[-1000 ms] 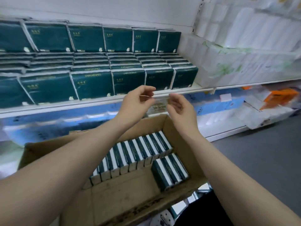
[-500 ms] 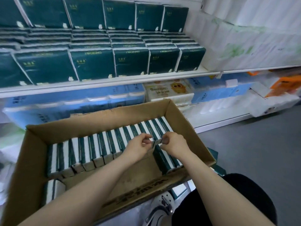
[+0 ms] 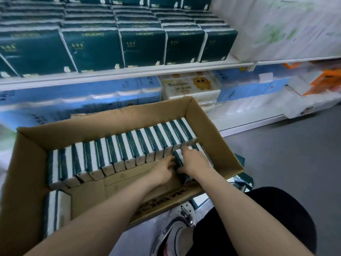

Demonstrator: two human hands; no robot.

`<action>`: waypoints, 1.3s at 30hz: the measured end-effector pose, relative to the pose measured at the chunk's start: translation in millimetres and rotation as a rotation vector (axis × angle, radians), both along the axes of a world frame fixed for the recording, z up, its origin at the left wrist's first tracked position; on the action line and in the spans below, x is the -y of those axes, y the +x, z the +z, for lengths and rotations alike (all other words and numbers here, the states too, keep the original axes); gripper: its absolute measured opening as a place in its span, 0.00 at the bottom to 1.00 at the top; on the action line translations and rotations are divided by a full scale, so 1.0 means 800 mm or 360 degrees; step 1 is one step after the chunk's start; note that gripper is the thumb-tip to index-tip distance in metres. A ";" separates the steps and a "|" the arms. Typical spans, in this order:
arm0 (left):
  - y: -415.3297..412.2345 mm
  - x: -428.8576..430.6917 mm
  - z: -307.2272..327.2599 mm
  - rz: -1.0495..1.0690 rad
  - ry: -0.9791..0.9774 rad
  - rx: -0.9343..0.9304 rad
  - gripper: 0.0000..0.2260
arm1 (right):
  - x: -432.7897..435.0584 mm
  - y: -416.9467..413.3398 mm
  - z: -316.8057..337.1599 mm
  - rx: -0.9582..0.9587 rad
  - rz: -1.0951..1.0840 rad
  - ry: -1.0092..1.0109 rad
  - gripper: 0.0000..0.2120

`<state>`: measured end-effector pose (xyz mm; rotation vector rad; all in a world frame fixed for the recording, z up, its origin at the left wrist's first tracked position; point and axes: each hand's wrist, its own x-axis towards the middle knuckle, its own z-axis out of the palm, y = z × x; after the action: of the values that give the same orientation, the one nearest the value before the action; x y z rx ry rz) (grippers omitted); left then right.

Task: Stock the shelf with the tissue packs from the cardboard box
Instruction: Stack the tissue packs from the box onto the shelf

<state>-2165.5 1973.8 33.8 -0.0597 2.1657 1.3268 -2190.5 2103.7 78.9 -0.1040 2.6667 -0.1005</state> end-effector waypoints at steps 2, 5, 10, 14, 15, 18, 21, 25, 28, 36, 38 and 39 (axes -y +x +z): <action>0.002 0.000 0.001 -0.0015 0.0045 0.0017 0.27 | 0.002 -0.001 -0.001 0.0003 0.0009 0.0049 0.38; 0.002 0.005 0.009 0.0026 0.0056 -0.0064 0.26 | 0.001 -0.007 0.005 0.0004 -0.0044 0.0028 0.34; 0.002 0.026 0.037 0.0393 -0.0008 -0.0732 0.17 | 0.004 -0.022 0.036 0.0029 -0.0252 -0.0340 0.21; -0.008 0.046 0.051 0.0442 -0.0098 -0.0972 0.22 | 0.010 -0.032 0.056 -0.0019 -0.0428 -0.0688 0.14; -0.011 0.051 0.055 0.0422 -0.0109 -0.0962 0.24 | 0.011 -0.034 0.060 -0.0012 -0.0470 -0.0775 0.13; -0.015 0.066 0.069 0.0406 -0.0025 -0.0822 0.26 | 0.017 -0.035 0.076 0.0035 -0.0583 -0.1049 0.11; -0.017 0.081 0.085 0.0424 0.0093 -0.0722 0.24 | 0.025 -0.035 0.088 0.0061 -0.0675 -0.1267 0.11; -0.019 0.105 0.103 0.0485 0.0206 -0.0674 0.19 | 0.039 -0.029 0.101 0.0052 -0.0697 -0.1431 0.13; -0.018 0.123 0.116 0.0508 0.0228 -0.0679 0.17 | 0.049 -0.024 0.108 0.0026 -0.0670 -0.1516 0.15; -0.016 0.182 0.162 0.0719 0.0272 -0.0745 0.16 | 0.083 -0.025 0.126 0.0047 -0.0694 -0.1904 0.24; -0.018 0.197 0.174 0.0765 0.0304 -0.0795 0.15 | 0.097 -0.027 0.136 0.0104 -0.0658 -0.2029 0.21; -0.019 0.206 0.181 0.0781 0.0280 -0.0842 0.16 | 0.105 -0.028 0.143 0.0123 -0.0622 -0.2079 0.18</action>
<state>-2180.8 1809.3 178.3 -0.2011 2.5581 1.9882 -2213.0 2019.9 193.5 0.0182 2.0549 -1.8532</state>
